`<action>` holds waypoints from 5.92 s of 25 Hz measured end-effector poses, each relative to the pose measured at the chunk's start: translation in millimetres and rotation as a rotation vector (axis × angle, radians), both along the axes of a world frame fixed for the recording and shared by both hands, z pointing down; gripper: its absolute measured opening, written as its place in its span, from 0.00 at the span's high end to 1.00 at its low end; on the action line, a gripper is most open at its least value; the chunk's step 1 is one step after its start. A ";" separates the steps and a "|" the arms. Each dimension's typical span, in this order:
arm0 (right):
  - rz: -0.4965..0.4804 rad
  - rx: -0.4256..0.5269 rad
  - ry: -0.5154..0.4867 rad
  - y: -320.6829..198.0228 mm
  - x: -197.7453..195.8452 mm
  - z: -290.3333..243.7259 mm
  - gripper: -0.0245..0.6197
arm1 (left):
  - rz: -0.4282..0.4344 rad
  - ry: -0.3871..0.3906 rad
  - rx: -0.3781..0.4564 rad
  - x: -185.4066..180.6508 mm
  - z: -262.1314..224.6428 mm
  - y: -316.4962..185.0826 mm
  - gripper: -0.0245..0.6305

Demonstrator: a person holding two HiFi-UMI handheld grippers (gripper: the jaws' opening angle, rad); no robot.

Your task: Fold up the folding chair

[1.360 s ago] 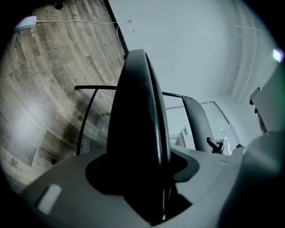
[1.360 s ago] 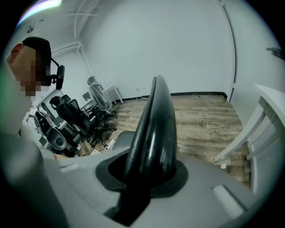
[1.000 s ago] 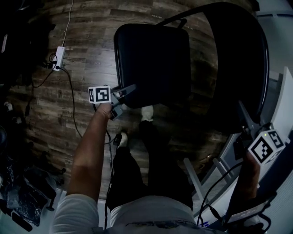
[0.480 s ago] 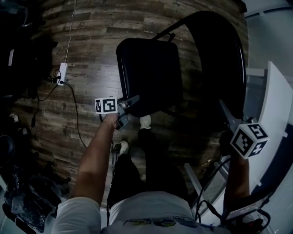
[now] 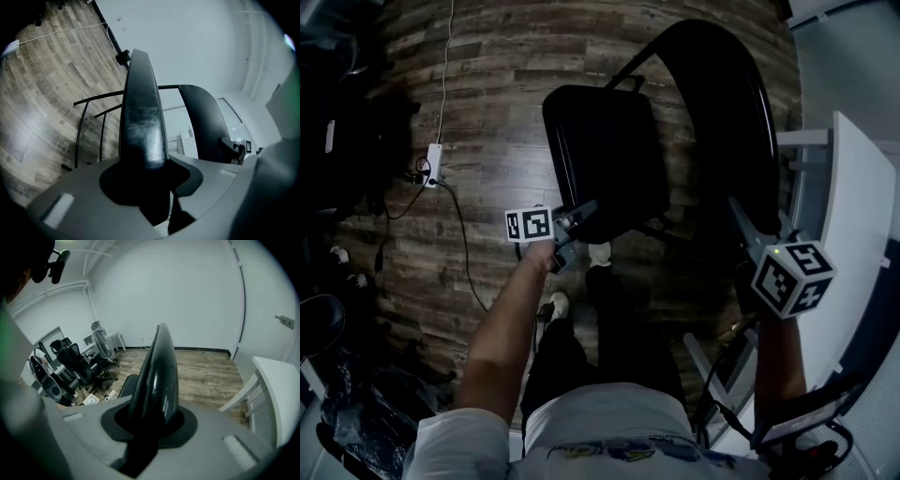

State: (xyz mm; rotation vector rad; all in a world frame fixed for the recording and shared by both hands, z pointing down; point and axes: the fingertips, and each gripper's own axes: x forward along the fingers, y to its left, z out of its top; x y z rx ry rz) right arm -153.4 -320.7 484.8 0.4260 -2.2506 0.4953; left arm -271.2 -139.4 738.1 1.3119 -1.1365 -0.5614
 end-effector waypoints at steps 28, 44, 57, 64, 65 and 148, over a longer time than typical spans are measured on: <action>-0.006 0.087 0.048 28.7 -4.4 -27.0 0.85 | 0.024 -0.149 -0.252 63.0 -53.2 -67.0 0.77; 0.016 0.132 0.059 52.6 -21.2 -33.2 0.85 | 0.040 -0.195 -0.359 77.0 -61.3 -88.5 0.77; 0.033 0.149 0.062 70.3 -31.7 -36.1 0.85 | 0.091 -0.194 -0.432 88.1 -62.5 -97.3 0.77; 0.038 0.158 0.068 79.4 -36.8 -36.8 0.85 | 0.128 -0.182 -0.461 94.1 -64.3 -102.8 0.76; 0.043 0.156 0.066 80.8 -37.8 -37.0 0.85 | 0.129 -0.182 -0.462 94.1 -64.7 -102.9 0.77; 0.404 0.051 -0.035 -17.5 414.4 -43.1 0.87 | 0.557 -0.355 -0.607 520.6 -78.7 -167.4 0.75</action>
